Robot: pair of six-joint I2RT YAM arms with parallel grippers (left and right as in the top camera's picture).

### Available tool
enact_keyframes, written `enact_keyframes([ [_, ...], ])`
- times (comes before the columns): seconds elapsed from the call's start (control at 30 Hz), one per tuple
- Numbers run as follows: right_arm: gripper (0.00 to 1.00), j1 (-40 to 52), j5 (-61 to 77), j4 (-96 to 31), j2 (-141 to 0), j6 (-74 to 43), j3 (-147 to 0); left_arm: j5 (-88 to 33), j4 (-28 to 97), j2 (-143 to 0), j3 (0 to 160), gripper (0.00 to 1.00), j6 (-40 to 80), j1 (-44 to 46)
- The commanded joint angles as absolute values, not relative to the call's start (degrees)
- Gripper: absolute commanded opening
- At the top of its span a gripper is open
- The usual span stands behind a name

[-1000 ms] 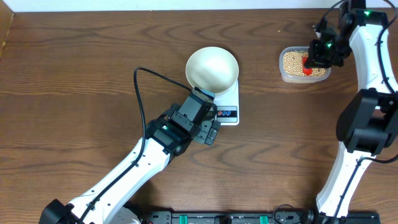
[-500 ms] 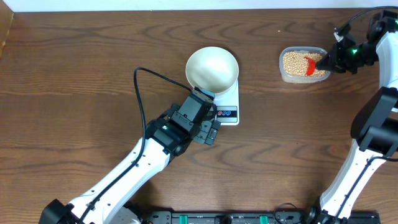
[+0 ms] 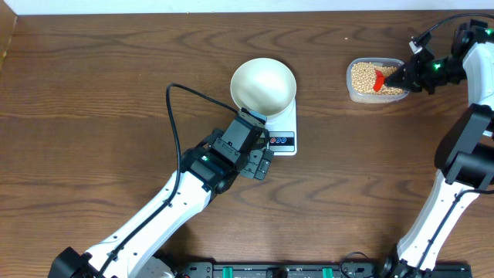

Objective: Scoop item into bowl and weigh 50g on scale
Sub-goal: 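Lower the red scoop with the right gripper into the soybeans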

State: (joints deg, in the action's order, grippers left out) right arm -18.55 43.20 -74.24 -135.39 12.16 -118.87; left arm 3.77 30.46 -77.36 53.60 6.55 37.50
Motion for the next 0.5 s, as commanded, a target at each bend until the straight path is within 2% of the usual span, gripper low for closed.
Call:
enact_keyframes([
  [0.0, 0.01, -17.32, 42.35, -73.58, -139.31, 12.69, -117.16, 3.90, 30.59, -77.47, 53.67, 0.97, 6.04, 37.30],
  [0.47, 0.01, -23.64, 54.68, -76.79, -139.31, 19.79, -116.99, 3.90, 30.59, -77.47, 53.67, 0.97, 6.04, 37.30],
])
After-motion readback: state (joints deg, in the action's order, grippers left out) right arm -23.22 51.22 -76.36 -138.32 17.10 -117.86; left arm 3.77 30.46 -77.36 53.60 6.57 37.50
